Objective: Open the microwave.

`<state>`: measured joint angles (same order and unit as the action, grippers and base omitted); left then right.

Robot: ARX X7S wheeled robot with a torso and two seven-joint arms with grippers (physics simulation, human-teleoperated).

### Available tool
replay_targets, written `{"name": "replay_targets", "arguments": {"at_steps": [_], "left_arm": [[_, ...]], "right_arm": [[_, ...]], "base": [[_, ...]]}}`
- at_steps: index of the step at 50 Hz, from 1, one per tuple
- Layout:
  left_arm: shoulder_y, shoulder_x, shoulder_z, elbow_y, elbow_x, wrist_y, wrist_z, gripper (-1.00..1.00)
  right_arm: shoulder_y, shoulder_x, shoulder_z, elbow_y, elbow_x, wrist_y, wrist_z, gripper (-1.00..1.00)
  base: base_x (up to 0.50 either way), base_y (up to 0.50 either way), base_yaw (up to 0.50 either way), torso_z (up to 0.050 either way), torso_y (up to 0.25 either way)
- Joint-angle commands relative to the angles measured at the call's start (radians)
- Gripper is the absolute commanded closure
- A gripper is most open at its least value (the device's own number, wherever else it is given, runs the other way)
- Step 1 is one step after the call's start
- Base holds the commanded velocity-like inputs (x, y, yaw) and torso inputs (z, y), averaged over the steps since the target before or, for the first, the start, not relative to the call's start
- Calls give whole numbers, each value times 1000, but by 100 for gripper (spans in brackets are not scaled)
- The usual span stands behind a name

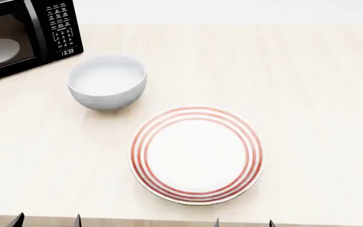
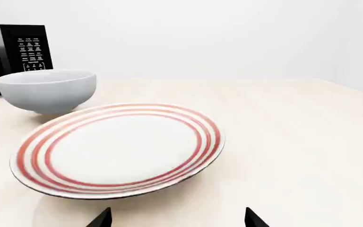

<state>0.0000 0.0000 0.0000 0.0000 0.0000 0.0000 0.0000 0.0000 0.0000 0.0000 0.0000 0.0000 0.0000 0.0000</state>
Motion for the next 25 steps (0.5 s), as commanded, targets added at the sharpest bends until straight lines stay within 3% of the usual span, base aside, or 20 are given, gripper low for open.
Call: {"name": "replay_targets", "arguments": {"at_steps": [1,6,15,25], "left_arm": [[10,-15,17,58,-18,-27,-22,-100],[29,-33,41,128,-11,-50,-64,-100],[42,-60,77,199,-15,-85,-82,-100],[39,-76,93,197,-33,-88,-94,-100]], "right_arm": [[-3,15,-27,-68,-10,24,34,-100],[-9,40,-48,-190,8,117,48,-100],[-11,68,-80,-249,-5,137,70,-100],[4,83,-110,-273,-9,161,82,-100]], "base": [[0,0,0,0,0],[0,0,0,0,0],[16,31,0,0,0],[129,320,0,0,0]]}}
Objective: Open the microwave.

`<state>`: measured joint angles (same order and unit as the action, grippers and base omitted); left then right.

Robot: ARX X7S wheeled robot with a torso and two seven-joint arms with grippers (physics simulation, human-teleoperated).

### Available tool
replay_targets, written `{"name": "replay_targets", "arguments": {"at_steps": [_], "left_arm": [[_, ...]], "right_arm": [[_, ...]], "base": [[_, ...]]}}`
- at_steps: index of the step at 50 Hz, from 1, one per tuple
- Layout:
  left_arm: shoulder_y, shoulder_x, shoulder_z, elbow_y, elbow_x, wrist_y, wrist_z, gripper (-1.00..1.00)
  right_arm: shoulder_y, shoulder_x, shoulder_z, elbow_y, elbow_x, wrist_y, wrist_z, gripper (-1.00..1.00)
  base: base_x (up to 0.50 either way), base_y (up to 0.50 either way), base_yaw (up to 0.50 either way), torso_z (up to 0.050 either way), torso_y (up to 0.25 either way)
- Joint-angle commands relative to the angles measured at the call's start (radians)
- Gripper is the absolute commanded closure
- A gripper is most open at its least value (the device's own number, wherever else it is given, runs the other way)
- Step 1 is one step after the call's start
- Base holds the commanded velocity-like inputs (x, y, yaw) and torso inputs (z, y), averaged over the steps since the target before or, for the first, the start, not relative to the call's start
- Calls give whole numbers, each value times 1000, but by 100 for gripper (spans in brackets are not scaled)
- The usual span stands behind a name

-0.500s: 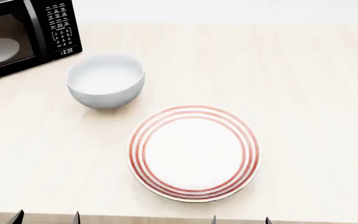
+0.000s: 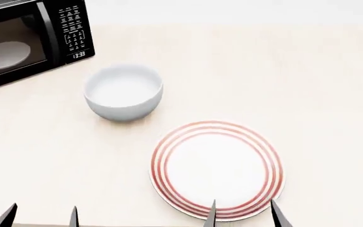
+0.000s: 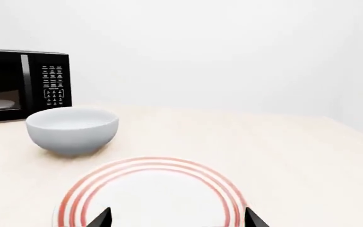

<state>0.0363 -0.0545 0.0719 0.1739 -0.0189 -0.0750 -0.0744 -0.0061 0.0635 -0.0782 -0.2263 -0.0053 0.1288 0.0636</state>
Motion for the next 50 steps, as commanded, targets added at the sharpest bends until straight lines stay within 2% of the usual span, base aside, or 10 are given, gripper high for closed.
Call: {"name": "replay_targets", "arguments": {"at_steps": [1,30,50], "left_arm": [[3,-23,22,20,-16,-12,-21,-100],[-6,-58,50,-27,-56,14,-55,-100],[-2,-78,68,-36,-72,28,-73,-100]], "right_arm": [[13,21,-37,-44,-5,33,20,-100],[42,52,-97,-39,27,35,33,-100],[64,67,-119,-24,46,30,47,-100]], "base": [[160,426,0,0,0],[203,433,0,0,0],[394,368,0,0,0]]}}
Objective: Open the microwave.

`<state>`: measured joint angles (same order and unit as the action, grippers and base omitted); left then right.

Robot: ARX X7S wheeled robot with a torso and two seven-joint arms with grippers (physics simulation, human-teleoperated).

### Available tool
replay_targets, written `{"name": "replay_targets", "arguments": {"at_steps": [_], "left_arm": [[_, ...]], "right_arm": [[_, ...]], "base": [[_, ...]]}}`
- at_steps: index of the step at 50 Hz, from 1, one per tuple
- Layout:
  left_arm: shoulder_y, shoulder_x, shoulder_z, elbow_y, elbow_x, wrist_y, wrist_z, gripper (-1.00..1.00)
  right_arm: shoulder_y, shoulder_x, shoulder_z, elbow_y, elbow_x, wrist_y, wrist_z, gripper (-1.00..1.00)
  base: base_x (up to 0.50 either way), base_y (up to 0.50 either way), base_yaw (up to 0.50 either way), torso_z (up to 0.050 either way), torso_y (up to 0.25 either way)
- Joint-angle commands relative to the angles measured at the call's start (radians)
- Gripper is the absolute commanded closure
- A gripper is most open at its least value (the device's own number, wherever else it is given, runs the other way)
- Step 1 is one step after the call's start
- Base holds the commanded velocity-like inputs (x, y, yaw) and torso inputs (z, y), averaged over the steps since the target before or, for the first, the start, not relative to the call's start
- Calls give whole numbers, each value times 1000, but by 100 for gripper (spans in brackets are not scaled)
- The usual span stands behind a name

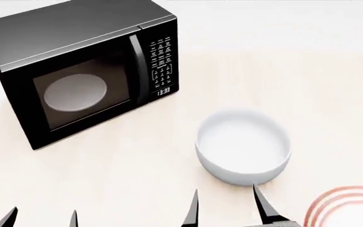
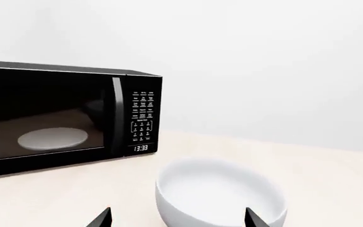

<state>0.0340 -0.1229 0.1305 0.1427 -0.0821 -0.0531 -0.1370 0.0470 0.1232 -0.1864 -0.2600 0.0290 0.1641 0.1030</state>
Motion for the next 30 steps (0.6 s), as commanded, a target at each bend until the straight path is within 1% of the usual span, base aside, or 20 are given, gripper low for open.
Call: {"name": "replay_targets", "arguments": {"at_steps": [1,30], "left_arm": [[1,-10,10,-5,-9,6,-11,-100],[-9,-28,34,0,-12,-3,-48,-100]], "right_arm": [[11,8,-12,9,13,-5,9,-100],[31,26,-35,-1,36,15,28,-100]], "base": [[434,371,0,0,0],[467,365,0,0,1]]}}
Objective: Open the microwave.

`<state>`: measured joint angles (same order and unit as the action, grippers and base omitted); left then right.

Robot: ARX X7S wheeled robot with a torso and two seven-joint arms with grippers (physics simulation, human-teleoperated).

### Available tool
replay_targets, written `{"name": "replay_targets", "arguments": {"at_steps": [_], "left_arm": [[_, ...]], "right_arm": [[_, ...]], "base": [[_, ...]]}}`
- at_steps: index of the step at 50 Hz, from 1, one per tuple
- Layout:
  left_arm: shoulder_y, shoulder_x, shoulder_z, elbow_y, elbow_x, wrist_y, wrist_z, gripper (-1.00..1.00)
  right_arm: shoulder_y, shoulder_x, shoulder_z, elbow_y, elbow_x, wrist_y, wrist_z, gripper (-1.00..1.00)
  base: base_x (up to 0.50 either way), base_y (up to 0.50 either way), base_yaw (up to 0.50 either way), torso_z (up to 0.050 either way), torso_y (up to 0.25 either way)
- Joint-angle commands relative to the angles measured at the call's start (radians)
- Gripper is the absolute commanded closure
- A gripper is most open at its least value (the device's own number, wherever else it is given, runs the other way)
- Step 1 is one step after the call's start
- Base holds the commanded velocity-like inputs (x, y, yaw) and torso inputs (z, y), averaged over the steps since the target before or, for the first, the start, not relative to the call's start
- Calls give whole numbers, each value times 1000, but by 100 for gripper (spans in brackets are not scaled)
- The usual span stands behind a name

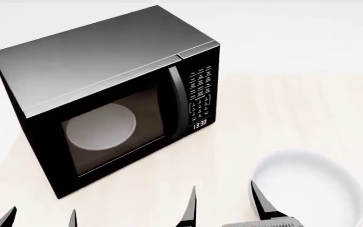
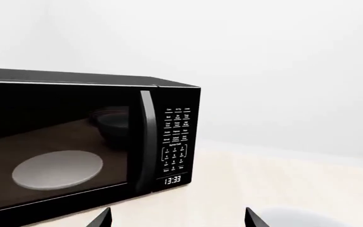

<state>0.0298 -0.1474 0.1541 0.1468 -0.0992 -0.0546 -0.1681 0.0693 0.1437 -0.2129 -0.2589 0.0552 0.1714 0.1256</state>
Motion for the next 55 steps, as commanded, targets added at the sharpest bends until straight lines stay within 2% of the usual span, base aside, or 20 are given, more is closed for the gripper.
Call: {"name": "replay_targets", "arguments": {"at_steps": [1,10,32,44,55], "left_arm": [[-4,-4,11,-3,2,-2,-17,-100],[-4,-10,22,-12,4,6,-23,-100],[-14,-18,26,-12,-27,1,-34,-100],[-17,-25,40,-4,-26,-8,-41,-100],[-22,-30,37,-10,-49,-14,-43,-100]], "right_arm": [[9,6,-10,-3,11,8,6,-100],[18,8,-17,-1,16,12,14,-100],[36,22,-31,-41,39,44,23,-100],[165,21,-58,-127,79,220,-4,-100],[317,3,-77,-56,101,301,-26,-100]], "base": [[469,358,0,0,0],[369,268,0,0,0],[0,0,0,2,-231],[0,0,0,0,0],[0,0,0,0,0]]}}
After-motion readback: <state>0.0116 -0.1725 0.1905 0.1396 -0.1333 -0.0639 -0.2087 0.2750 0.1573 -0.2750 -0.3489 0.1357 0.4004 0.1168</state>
